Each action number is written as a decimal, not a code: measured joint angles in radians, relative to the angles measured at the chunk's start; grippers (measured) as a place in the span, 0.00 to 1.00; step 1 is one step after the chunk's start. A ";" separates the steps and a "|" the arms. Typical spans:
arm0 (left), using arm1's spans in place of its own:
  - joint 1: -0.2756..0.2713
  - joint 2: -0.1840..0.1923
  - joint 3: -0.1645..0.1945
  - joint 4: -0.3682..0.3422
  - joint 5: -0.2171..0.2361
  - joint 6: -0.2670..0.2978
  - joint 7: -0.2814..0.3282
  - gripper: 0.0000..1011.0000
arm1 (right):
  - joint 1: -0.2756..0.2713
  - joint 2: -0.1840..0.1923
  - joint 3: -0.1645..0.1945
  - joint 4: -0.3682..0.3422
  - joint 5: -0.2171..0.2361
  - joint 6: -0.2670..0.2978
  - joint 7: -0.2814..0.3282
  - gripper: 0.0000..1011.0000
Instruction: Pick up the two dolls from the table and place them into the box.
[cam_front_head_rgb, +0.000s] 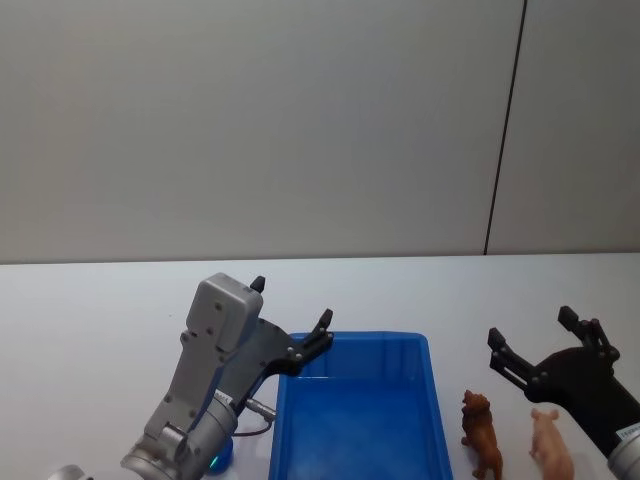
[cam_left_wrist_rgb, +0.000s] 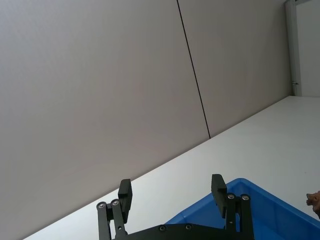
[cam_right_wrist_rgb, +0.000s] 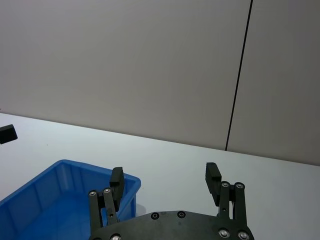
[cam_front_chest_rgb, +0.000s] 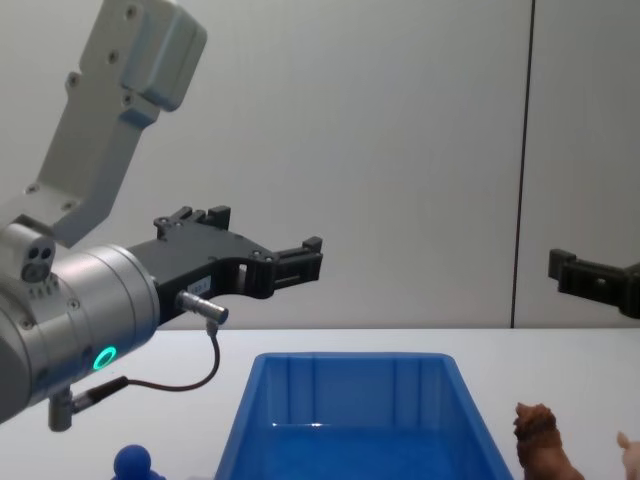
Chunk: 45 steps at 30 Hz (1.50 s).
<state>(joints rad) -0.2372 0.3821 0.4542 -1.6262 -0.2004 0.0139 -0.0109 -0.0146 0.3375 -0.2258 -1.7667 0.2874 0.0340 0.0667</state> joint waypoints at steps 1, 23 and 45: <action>0.000 0.000 0.000 0.000 0.000 0.000 0.000 0.99 | 0.000 0.000 0.000 0.000 0.000 0.000 0.000 0.99; 0.000 0.000 0.000 0.000 0.000 0.000 0.000 0.99 | 0.000 0.000 0.000 0.000 0.000 0.000 0.000 0.99; 0.000 0.000 0.000 0.000 0.000 0.000 0.000 0.99 | -0.081 0.045 0.016 -0.035 0.046 0.061 -0.007 0.99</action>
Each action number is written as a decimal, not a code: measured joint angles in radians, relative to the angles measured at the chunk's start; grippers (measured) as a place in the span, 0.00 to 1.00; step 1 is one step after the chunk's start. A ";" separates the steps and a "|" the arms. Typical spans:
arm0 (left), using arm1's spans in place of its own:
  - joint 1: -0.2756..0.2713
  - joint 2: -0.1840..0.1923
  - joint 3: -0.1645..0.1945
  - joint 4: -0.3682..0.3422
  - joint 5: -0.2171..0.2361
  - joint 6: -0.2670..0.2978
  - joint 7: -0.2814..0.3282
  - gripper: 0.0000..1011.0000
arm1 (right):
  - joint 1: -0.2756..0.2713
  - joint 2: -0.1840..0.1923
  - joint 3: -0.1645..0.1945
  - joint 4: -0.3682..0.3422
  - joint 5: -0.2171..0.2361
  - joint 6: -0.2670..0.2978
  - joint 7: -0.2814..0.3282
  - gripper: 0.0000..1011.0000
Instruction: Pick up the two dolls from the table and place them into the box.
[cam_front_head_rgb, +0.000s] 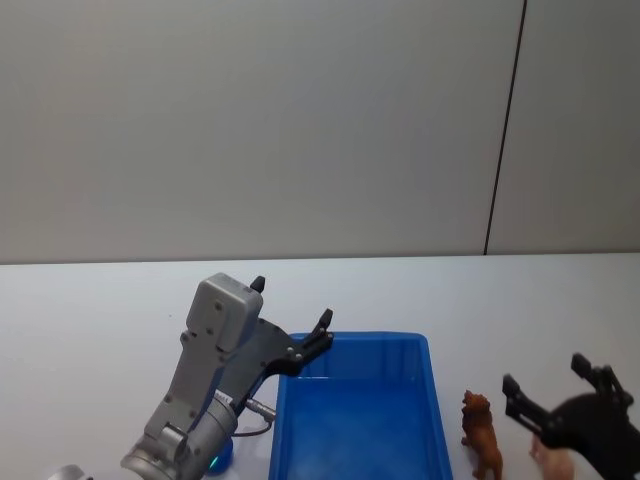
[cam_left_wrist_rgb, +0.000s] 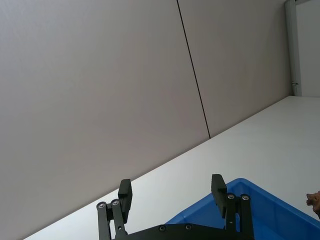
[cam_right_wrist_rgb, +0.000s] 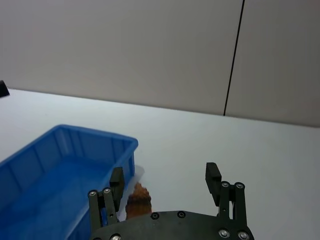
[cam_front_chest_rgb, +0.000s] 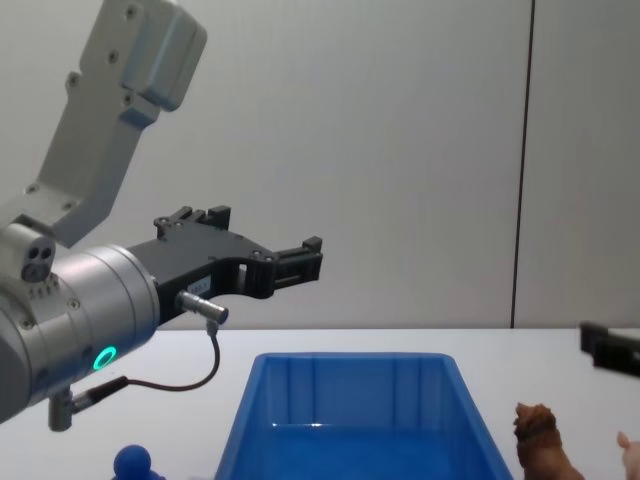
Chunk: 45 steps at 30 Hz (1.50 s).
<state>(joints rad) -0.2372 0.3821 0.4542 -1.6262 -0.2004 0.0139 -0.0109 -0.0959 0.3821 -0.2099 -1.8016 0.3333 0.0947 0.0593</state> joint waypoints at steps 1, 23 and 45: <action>0.000 0.000 0.000 0.000 0.000 0.000 0.000 0.99 | -0.015 0.005 0.001 -0.007 0.003 0.006 -0.008 0.99; 0.000 0.000 0.000 0.000 0.000 0.000 0.000 0.99 | -0.091 0.007 0.006 0.036 0.033 0.081 -0.094 0.99; 0.000 0.000 0.000 0.000 0.000 0.000 0.000 0.99 | -0.025 -0.046 -0.009 0.153 0.019 0.130 -0.047 0.85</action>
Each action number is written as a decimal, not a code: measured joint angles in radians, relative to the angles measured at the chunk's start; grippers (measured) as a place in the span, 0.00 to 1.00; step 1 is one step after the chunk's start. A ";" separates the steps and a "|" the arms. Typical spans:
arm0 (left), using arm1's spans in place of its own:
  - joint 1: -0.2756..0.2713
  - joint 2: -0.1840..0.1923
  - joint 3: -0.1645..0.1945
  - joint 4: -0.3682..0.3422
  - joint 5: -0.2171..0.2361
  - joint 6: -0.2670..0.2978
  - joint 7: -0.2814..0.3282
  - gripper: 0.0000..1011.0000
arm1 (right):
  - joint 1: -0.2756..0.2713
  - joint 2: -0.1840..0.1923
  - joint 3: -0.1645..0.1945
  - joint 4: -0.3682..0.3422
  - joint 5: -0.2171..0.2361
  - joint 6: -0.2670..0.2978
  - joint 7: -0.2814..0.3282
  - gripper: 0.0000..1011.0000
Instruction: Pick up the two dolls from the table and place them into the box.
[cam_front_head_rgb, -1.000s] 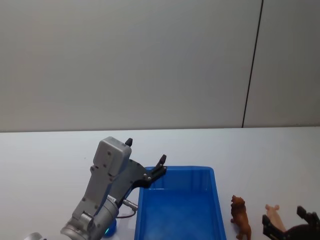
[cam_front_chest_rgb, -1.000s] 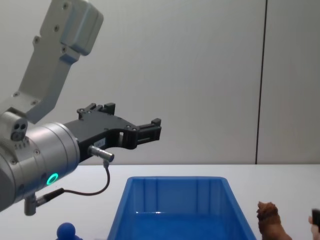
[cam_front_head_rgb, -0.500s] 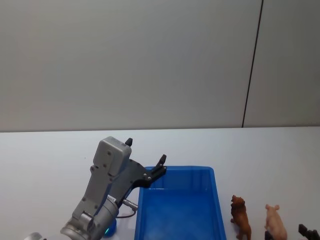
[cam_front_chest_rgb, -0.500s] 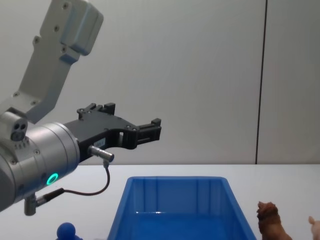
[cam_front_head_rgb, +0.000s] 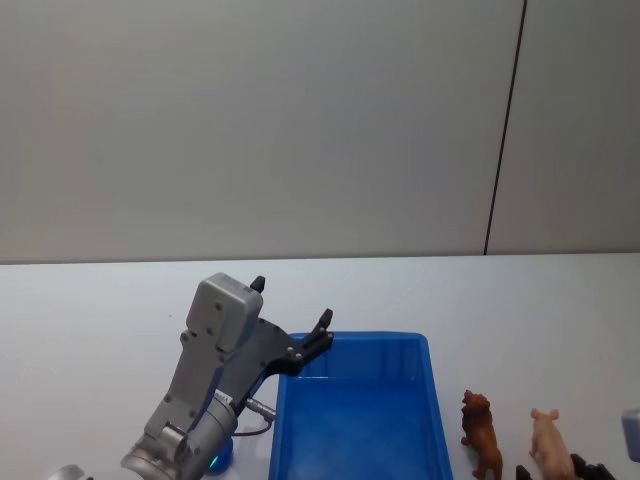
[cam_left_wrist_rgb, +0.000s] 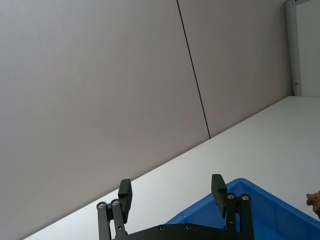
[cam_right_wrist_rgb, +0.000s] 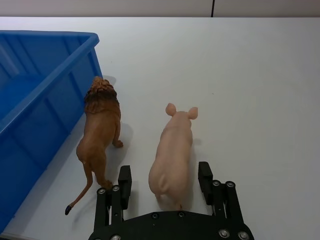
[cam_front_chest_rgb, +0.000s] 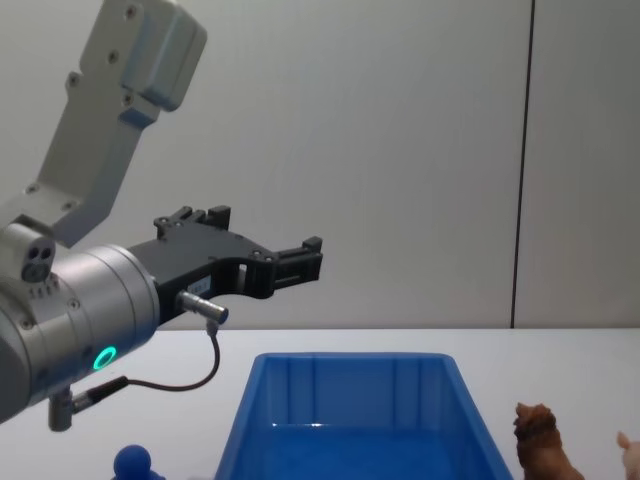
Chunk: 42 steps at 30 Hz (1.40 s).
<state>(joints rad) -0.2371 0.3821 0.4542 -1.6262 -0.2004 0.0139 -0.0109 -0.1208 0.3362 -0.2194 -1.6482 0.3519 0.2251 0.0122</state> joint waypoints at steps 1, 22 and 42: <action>0.000 0.000 0.000 0.000 0.000 0.000 0.000 0.99 | 0.006 -0.004 -0.001 0.006 -0.003 0.000 0.004 0.80; 0.000 0.000 0.000 0.000 0.000 0.000 0.000 0.99 | 0.044 -0.041 -0.007 0.020 -0.043 -0.012 -0.036 0.36; 0.000 0.000 0.000 0.000 0.000 0.000 0.000 0.99 | 0.092 -0.063 -0.020 -0.110 -0.115 -0.015 0.034 0.36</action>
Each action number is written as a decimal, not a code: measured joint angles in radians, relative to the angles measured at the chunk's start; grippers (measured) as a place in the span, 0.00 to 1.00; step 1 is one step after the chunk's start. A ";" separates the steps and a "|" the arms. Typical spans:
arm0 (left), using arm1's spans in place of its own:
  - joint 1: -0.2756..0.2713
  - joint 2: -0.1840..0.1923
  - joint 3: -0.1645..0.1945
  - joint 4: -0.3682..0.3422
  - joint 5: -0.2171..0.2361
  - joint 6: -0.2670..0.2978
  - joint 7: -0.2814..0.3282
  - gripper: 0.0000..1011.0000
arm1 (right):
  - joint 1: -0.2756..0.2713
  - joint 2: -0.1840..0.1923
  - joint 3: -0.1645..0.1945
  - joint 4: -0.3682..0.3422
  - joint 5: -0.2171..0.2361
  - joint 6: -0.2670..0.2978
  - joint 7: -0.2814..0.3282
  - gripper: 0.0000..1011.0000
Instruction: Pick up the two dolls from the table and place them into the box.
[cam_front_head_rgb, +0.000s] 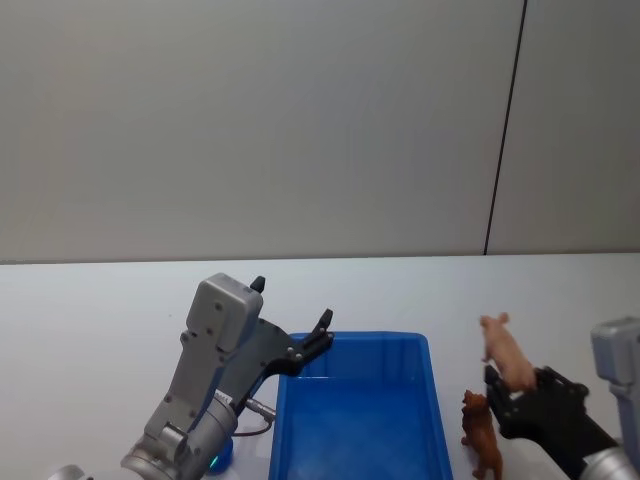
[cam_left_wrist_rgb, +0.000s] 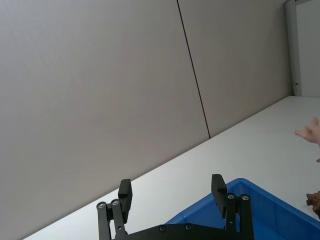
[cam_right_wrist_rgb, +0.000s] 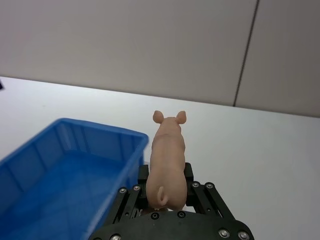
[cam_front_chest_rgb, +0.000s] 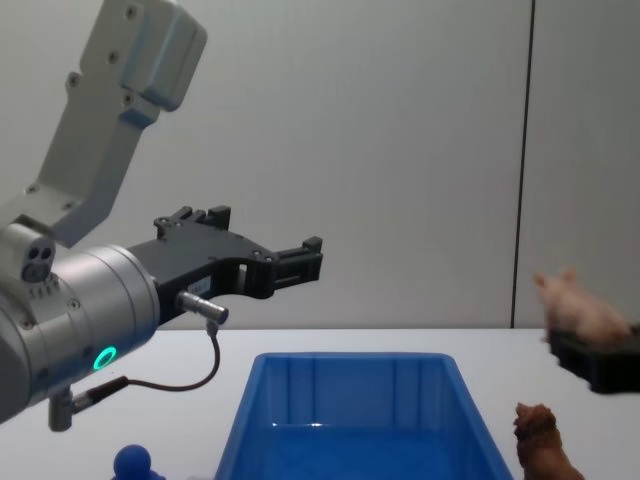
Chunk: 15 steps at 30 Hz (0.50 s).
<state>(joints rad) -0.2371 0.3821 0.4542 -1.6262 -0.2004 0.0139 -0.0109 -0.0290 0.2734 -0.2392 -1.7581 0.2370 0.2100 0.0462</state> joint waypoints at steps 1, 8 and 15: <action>0.000 0.000 0.000 0.000 0.000 0.000 0.000 0.99 | 0.004 -0.002 -0.001 -0.002 -0.001 0.003 0.007 0.36; 0.000 0.000 0.000 0.000 0.000 0.000 0.000 0.99 | 0.047 -0.034 -0.022 -0.010 -0.008 0.046 0.089 0.36; 0.000 0.000 0.000 0.000 0.000 0.000 0.000 0.99 | 0.095 -0.077 -0.049 0.023 -0.012 0.101 0.162 0.36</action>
<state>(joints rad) -0.2371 0.3821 0.4542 -1.6262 -0.2004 0.0139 -0.0109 0.0663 0.1963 -0.2878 -1.7355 0.2254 0.3112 0.2080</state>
